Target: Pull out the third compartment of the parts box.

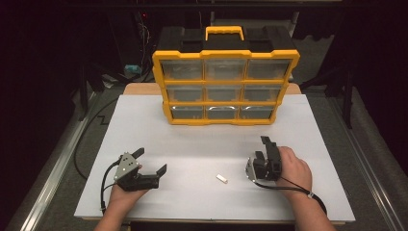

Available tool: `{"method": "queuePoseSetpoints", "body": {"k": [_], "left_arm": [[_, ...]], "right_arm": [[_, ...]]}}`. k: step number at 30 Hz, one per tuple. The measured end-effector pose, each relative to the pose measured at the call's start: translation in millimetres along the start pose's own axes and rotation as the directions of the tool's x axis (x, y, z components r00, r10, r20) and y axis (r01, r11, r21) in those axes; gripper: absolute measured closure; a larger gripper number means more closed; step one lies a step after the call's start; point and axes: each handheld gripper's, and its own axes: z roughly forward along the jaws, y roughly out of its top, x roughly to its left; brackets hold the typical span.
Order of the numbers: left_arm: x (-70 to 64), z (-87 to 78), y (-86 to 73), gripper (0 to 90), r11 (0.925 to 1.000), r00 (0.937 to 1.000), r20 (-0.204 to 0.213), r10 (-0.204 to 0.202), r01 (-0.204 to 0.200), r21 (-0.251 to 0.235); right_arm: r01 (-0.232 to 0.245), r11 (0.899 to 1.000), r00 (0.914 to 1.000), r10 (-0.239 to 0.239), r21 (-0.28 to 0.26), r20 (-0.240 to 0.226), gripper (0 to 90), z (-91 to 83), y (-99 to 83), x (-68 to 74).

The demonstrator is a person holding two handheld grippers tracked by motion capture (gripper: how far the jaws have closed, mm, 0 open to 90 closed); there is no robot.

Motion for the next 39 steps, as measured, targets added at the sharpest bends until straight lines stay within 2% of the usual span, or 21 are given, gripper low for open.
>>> {"method": "queuePoseSetpoints", "body": {"k": [8, 15, 26, 32, 33, 34, 35, 36, 39], "left_arm": [[-0.1, 0.3, 0.0, 0.9, 1.0, 0.9999, 0.014, -0.003, 0.003, -0.002], [-0.7, 0.3, -0.2, 1.3, 1.0, 0.9998, 0.018, 0.003, -0.003, -0.004], [-1.3, 0.0, -0.2, 1.8, 1.0, 0.9997, 0.022, 0.007, -0.007, -0.007], [-0.3, -0.5, -0.1, 1.0, 0.9999, 0.9999, 0.01, 0.005, -0.005, -0.011], [0.2, -0.5, -0.1, 0.3, 1.0, 0.9999, 0.012, 0.004, -0.004, -0.005], [0.2, -0.5, -0.1, 0.3, 1.0, 0.9999, 0.012, 0.004, -0.004, -0.005], [0.3, -0.6, 0.1, 0.3, 1.0, 0.9999, 0.012, 0.003, -0.003, -0.003], [0.2, -0.7, 0.2, 0.3, 1.0, 0.9999, 0.011, 0.003, -0.003, -0.003], [0.2, -0.6, 0.1, 0.3, 1.0, 0.9999, 0.011, 0.003, -0.003, -0.007]], "right_arm": [[-0.026, 1.0, 0.9989, 0.026, -0.016, 0.038, 34.0, 5.2, 8.1, -11.8], [-0.029, 0.999, 0.9956, 0.032, -0.036, 0.089, 36.6, 9.2, 17.2, -35.0], [-0.033, 0.999, 0.9923, 0.037, -0.032, 0.119, 38.6, 17.4, 23.6, -62.5], [-0.034, 0.999, 0.9864, 0.039, -0.033, 0.159, 40.0, 19.3, 25.5, -80.9], [-0.056, 0.998, 0.9842, 0.06, -0.03, 0.166, 40.1, 19.0, 26.6, -87.2], [-0.056, 0.998, 0.9842, 0.06, -0.03, 0.166, 40.1, 19.0, 26.6, -87.2], [-0.056, 0.998, 0.9829, 0.061, -0.031, 0.174, 40.2, 18.9, 27.1, -89.5], [-0.03, 0.999, 0.9812, 0.037, -0.036, 0.19, 40.3, 18.5, 28.1, -95.2], [-0.033, 0.999, 0.9783, 0.04, -0.038, 0.203, 40.4, 18.6, 29.9, -103.4]]}}
